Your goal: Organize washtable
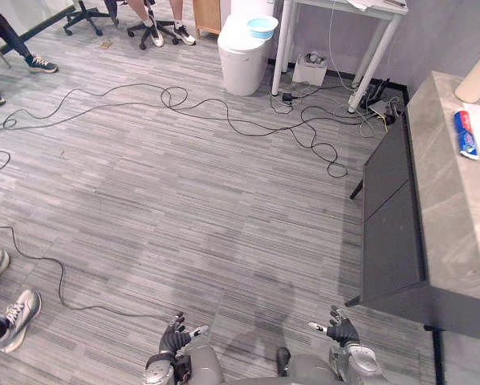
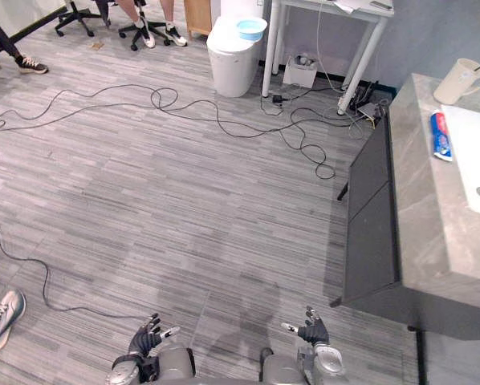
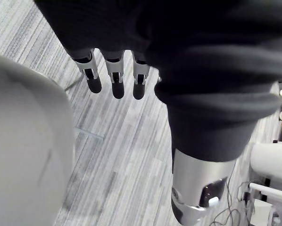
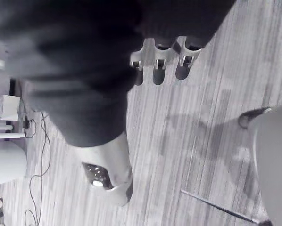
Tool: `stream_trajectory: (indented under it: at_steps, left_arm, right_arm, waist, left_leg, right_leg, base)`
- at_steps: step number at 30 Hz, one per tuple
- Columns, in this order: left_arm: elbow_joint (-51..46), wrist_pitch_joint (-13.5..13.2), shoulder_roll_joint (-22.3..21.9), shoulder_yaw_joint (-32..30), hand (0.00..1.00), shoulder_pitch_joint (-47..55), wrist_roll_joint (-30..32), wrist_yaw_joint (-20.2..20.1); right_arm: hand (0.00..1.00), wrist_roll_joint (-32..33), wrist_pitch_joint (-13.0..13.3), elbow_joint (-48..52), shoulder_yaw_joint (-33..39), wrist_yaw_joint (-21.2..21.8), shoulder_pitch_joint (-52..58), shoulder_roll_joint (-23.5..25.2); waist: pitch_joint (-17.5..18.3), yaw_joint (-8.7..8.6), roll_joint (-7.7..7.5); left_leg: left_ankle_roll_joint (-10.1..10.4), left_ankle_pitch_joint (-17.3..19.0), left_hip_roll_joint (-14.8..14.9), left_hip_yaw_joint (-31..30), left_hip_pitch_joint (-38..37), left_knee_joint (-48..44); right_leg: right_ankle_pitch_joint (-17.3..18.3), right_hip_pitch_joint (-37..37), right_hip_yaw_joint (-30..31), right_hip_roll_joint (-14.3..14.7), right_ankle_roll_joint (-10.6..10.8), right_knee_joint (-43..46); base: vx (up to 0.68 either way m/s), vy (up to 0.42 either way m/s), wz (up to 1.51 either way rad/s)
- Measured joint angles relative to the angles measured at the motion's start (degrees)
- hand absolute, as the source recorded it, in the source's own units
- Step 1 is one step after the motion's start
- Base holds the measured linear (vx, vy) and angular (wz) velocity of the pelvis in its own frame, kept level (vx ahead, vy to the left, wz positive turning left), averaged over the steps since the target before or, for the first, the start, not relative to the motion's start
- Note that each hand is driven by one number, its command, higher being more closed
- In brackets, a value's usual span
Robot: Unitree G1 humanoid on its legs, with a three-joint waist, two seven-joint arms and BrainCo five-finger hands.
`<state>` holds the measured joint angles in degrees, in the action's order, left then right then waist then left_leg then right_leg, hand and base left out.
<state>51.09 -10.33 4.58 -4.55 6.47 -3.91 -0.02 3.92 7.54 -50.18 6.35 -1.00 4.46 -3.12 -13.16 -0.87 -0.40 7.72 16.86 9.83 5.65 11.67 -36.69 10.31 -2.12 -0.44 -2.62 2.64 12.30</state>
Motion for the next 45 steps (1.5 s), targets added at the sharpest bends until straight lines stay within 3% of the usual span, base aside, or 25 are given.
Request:
stream_trajectory:
  at_steps: [1,2,3,6,9,12,14,16,18,22,23,24,27,28,29,30,32,34,37,38,39,40,42,43,45]
  left_arm:
    - [0.2,0.0,-0.7,0.4,0.0,0.2,0.0,-0.1]
    - [0.4,-0.1,-0.7,0.6,0.0,0.1,0.0,0.0]
    - [0.4,-0.1,-0.5,0.4,0.0,0.4,0.0,0.0]
    - [0.5,-0.1,0.5,-0.1,0.0,0.3,-0.1,0.0]
    - [0.3,-0.1,0.6,0.0,0.0,0.0,0.0,0.0]
    - [0.2,-0.1,1.2,0.1,0.0,0.3,0.0,0.0]
    - [0.2,-0.1,1.2,0.5,0.0,0.2,-0.1,0.1]
    - [0.1,-0.1,1.4,0.3,0.0,0.2,-0.2,0.1]
    - [0.2,0.0,1.4,0.4,0.0,1.0,-0.2,0.1]
    - [0.2,0.0,1.4,0.5,0.0,1.3,-0.3,0.1]
    - [0.3,0.0,1.6,0.5,0.0,1.3,-0.3,0.1]
    - [0.4,0.0,1.9,0.4,0.0,1.3,-0.3,0.1]
    - [0.7,-0.1,0.5,0.2,0.0,0.1,-0.2,0.1]
    - [0.7,-0.1,-0.2,-0.3,0.0,0.1,-0.2,0.1]
    - [0.7,-0.1,-0.8,-0.6,0.0,0.5,-0.2,0.1]
    - [0.6,-0.1,-1.1,-0.6,0.0,0.6,-0.2,0.1]
    - [-0.7,-0.1,-1.7,-0.6,0.0,1.4,-0.3,0.0]
    - [-2.3,-0.2,-1.7,-0.7,0.0,1.5,-0.5,0.0]
    - [-2.6,-0.1,-2.0,-2.7,0.0,1.4,-0.6,0.1]
    - [-2.7,-0.2,-2.2,-2.9,0.0,1.4,-0.6,0.0]
    - [-3.4,-0.2,-2.4,-3.3,0.0,1.2,-0.6,0.1]
    - [-3.4,-0.2,-2.5,-3.4,0.0,1.2,-0.6,0.1]
    - [-3.4,-0.2,-3.0,-3.5,0.0,1.4,-0.6,0.1]
    - [-3.3,-0.2,-3.2,-3.5,0.0,1.6,-0.6,0.1]
    - [-3.4,-0.2,-3.7,-3.5,0.0,1.8,-0.6,0.1]
  right_arm:
    - [0.0,0.0,0.1,-0.1,0.7,-0.2,0.0,-1.2]
    - [0.0,0.0,0.1,-0.7,0.7,-0.1,-0.3,-2.2]
    - [0.0,0.0,0.1,-0.6,0.5,-0.1,-0.2,-2.1]
    - [0.0,-0.1,-0.1,-0.5,-0.1,0.1,0.1,0.6]
    - [0.0,-0.8,-0.2,-0.1,-0.8,0.6,0.9,1.7]
    - [0.0,-1.4,-0.2,0.9,-2.6,1.2,1.2,1.6]
    - [0.0,-1.5,-0.2,0.9,-2.9,1.2,1.4,1.7]
    - [0.0,-1.9,-0.2,0.9,-3.2,1.2,0.9,1.5]
    - [0.0,-1.9,-0.2,0.8,-4.6,1.2,0.1,0.9]
    - [0.0,-2.0,-0.2,0.7,-6.7,1.2,-0.8,-0.2]
    - [0.0,-2.3,-0.1,0.7,-6.8,1.2,-0.5,-0.4]
    - [0.0,-2.2,-0.1,0.8,-6.7,1.2,-0.7,-0.6]
    - [0.0,-2.4,-0.1,1.1,-6.1,1.2,-2.0,-1.4]
    - [0.0,-2.4,-0.2,1.1,-5.9,1.2,-2.0,-1.5]
    - [0.0,-2.3,-0.2,1.2,-6.1,1.2,-1.7,-1.3]
    - [0.0,-2.3,-0.2,1.3,-6.3,1.2,-1.6,-0.8]
    - [0.0,-2.1,-0.1,1.9,-6.4,1.1,-0.5,-0.3]
    - [0.0,-1.7,-0.1,2.3,-6.2,1.0,0.5,-0.2]
    - [0.0,-1.7,-0.3,2.0,-4.1,0.9,1.0,0.3]
    - [0.0,-1.7,-0.3,2.0,-3.9,0.8,1.0,0.3]
    - [0.0,-1.7,-0.3,2.1,-3.9,0.7,0.6,0.3]
    - [0.0,-1.7,-0.3,2.1,-3.9,0.7,0.4,0.3]
    - [0.0,-1.7,-0.1,2.3,-3.9,0.7,-0.7,0.4]
    - [0.0,-1.7,-0.1,2.4,-3.9,0.7,-0.7,0.3]
    - [0.0,-1.7,-0.1,2.9,-4.0,0.7,0.5,0.5]
  waist:
    - [1.1,-0.27,1.58]
    - [0.7,-0.09,1.56]
    - [1.1,0.14,1.81]
    - [1.4,0.68,-0.08]
    - [1.5,2.09,-2.06]
    - [1.6,1.59,-3.23]
    - [1.6,1.42,-3.21]
    - [1.4,1.66,-2.93]
    - [1.2,1.34,-2.53]
    - [1.1,-0.45,-2.4]
    - [1.2,-1.36,-2.15]
    - [1.1,-1.52,-1.88]
    - [1.2,-1.28,1.24]
    - [1.2,-1.26,1.67]
    - [1.1,-1.33,1.82]
    - [1.0,-1.31,1.96]
    - [0.8,-1.06,1.23]
    - [0.9,-0.6,0.99]
    - [0.7,0.75,0.65]
    - [0.6,1.07,0.49]
    - [0.5,2.02,0.31]
    - [0.4,2.03,0.19]
    - [0.6,2.2,0.7]
    - [0.7,2.39,1.06]
    - [1.7,3.31,1.87]
  left_leg:
    - [-1.5,-1.2,-2.8,-3.9,0.0,11.2]
    - [-3.9,-4.4,-3.6,-2.8,-0.3,11.8]
    - [-3.9,-4.4,-4.0,-2.2,-0.5,12.2]
    - [-5.6,-2.2,-5.3,1.3,-0.8,12.3]
    - [-7.1,-0.6,-6.4,6.1,-4.9,13.7]
    - [-9.6,1.2,-7.4,8.8,-10.9,15.1]
    - [-10.2,1.7,-7.1,9.0,-12.2,15.8]
    - [-9.6,3.1,-4.9,9.3,-14.9,17.5]
    - [-8.5,3.0,-3.3,10.6,-17.0,19.1]
    - [-4.2,3.2,-3.0,11.5,-23.3,24.6]
    - [-2.6,3.4,-2.8,10.1,-25.4,25.8]
    - [-2.0,3.2,-2.3,9.5,-26.0,25.9]
    - [3.5,0.2,2.5,5.2,-23.3,16.2]
    - [3.8,-2.2,3.6,3.4,-20.8,9.6]
    - [3.3,-7.4,5.0,1.2,-17.4,-0.9]
    - [3.5,-8.1,6.0,0.4,-15.6,-6.3]
    - [1.4,-6.9,8.2,2.2,-9.9,-20.0]
    - [-0.4,-5.8,7.9,3.0,-4.6,-21.9]
    - [-2.4,-3.8,4.5,3.3,3.0,-15.8]
    - [-2.0,-3.4,3.3,3.2,4.1,-13.4]
    - [-1.6,-3.5,-1.0,1.0,6.1,-2.8]
    - [-1.6,-3.6,-1.7,0.3,6.2,-0.6]
    - [-0.2,-7.0,-5.9,-4.5,6.0,16.7]
    - [-0.7,-8.1,-5.9,-5.3,5.8,19.4]
    - [-5.2,-13.8,-5.7,-4.6,4.8,18.3]
  right_leg:
    - [-0.7,0.6,0.8,-0.8,0.8,-1.0]
    - [-0.4,0.9,2.5,-1.3,1.9,-1.7]
    - [-0.3,1.2,3.3,-1.9,2.1,-1.6]
    - [0.8,2.8,6.2,-3.8,3.8,-0.1]
    - [1.6,7.0,9.0,-5.2,4.9,10.0]
    - [0.6,12.6,5.6,-6.9,5.4,25.9]
    - [2.6,13.6,2.9,-7.1,5.0,27.8]
    - [5.6,16.8,-4.5,-5.4,3.0,26.8]
    - [5.2,19.5,-8.2,-3.7,2.2,23.0]
    - [-5.8,22.9,-12.0,-1.9,-0.6,4.1]
    - [-12.8,22.5,-12.0,-1.5,-3.7,4.7]
    - [-13.9,23.0,-12.1,-1.5,-5.4,6.6]
    - [-6.4,22.9,-14.0,1.7,-8.4,12.8]
    - [-5.1,21.3,-13.9,3.0,-8.9,12.2]
    - [-4.3,17.7,-13.2,4.8,-9.7,10.0]
    - [-4.1,15.3,-12.8,5.8,-9.9,8.3]
    - [-3.0,7.4,-10.3,8.0,-11.0,3.5]
    - [-1.7,3.7,-8.4,8.8,-11.8,1.0]
    - [-2.0,-1.3,-4.9,8.9,-10.9,-2.6]
    - [-2.0,-2.2,-4.1,8.9,-10.7,-3.2]
    - [-1.5,-4.2,-1.2,8.1,-9.7,-4.5]
    - [-1.3,-4.6,-0.8,7.9,-9.6,-4.6]
    - [-0.1,-6.2,3.3,7.2,-7.7,-5.5]
    - [0.6,-6.4,4.1,7.3,-7.3,-5.4]
    - [4.0,-7.0,7.2,7.0,-5.2,-2.7]
  base:
    - [0.03,0.217,-0.27]
    - [0.02,0.236,-0.34]
    - [0.04,0.186,-0.45]
    - [0.09,0.179,-0.47]
    - [0.1,0.14,-0.65]
    - [0.15,0.157,-0.48]
    - [0.13,0.055,-0.08]
    - [0.19,0.011,-0.16]
    - [0.24,-0.019,-0.26]
    - [0.4,-0.102,0.01]
    - [0.51,-0.168,0.31]
    - [0.51,-0.198,0.17]
    - [0.56,-0.29,-0.07]
    - [0.59,-0.307,-0.34]
    - [0.48,-0.232,-0.35]
    - [0.44,-0.188,-0.49]
    - [0.39,-0.152,-0.51]
    - [0.29,-0.094,-0.38]
    - [0.31,-0.029,-0.53]
    - [0.41,0.085,-0.83]
    - [0.35,0.119,-0.64]
    - [0.41,0.182,-0.86]
    - [0.34,0.207,-0.92]
    - [0.34,0.25,-1.14]
    - [0.38,0.296,-1.05]
